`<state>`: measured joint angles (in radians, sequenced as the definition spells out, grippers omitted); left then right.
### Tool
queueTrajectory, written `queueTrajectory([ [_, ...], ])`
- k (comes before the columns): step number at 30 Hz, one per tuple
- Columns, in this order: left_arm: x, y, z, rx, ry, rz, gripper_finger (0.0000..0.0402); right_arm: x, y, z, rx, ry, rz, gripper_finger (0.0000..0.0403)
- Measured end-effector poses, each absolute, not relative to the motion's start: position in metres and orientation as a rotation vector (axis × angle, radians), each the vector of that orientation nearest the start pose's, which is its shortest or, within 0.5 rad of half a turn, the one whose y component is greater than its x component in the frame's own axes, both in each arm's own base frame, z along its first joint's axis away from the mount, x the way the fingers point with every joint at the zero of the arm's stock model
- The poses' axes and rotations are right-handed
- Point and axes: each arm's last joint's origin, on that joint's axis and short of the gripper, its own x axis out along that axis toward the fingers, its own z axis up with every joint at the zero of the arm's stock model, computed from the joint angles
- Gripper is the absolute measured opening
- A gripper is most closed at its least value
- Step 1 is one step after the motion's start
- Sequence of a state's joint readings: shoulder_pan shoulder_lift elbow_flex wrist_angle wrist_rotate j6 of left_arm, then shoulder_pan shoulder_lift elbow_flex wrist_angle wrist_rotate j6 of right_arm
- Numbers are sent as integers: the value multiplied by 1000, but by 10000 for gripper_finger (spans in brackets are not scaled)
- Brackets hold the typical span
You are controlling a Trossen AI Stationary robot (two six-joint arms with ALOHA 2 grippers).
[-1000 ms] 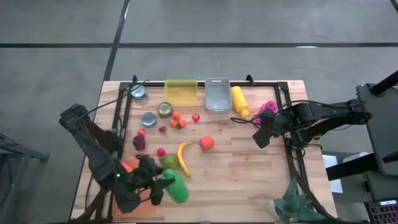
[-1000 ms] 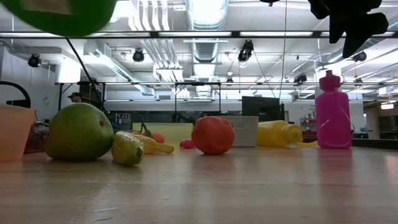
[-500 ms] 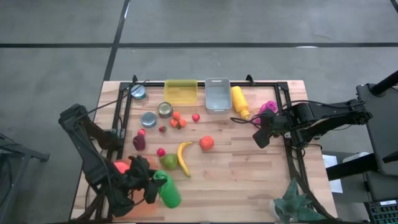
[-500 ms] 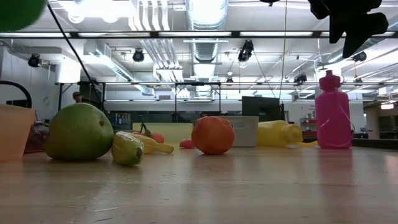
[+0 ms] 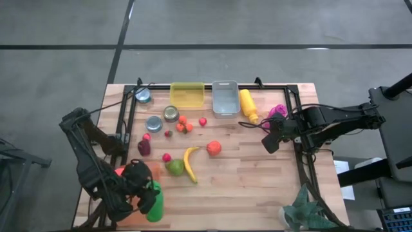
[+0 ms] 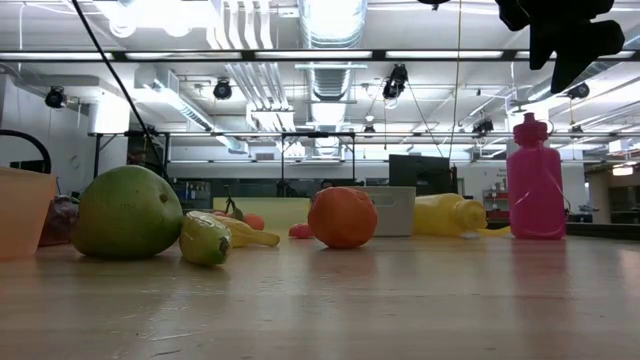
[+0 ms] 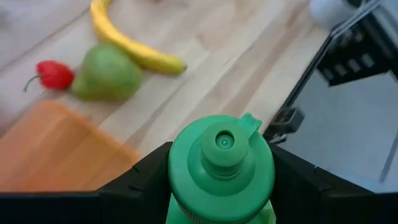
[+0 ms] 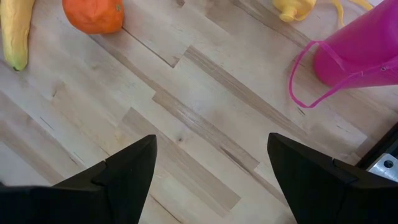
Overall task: Pick & Place Food Item
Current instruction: Put the green tumbler into the orange bin
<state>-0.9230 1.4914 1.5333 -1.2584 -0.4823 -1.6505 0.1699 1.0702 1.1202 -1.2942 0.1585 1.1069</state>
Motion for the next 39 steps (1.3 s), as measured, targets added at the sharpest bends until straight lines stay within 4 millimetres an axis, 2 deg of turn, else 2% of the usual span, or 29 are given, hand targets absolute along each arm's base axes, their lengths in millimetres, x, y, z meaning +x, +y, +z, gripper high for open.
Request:
queueTrajectory([
  [9,160,-202,344,-564,1014,498,208,164,23,316,759,1077,-654,304],
  [16,159,-195,345,-420,923,532,208,164,24,316,759,1078,-654,304],
  [19,156,-190,344,-434,898,604,208,164,24,316,760,1078,-654,304],
  [28,153,-185,315,-444,886,729,208,164,24,316,759,1078,-654,304],
  [39,150,-181,302,-453,846,790,214,164,24,316,759,1077,-654,304],
])
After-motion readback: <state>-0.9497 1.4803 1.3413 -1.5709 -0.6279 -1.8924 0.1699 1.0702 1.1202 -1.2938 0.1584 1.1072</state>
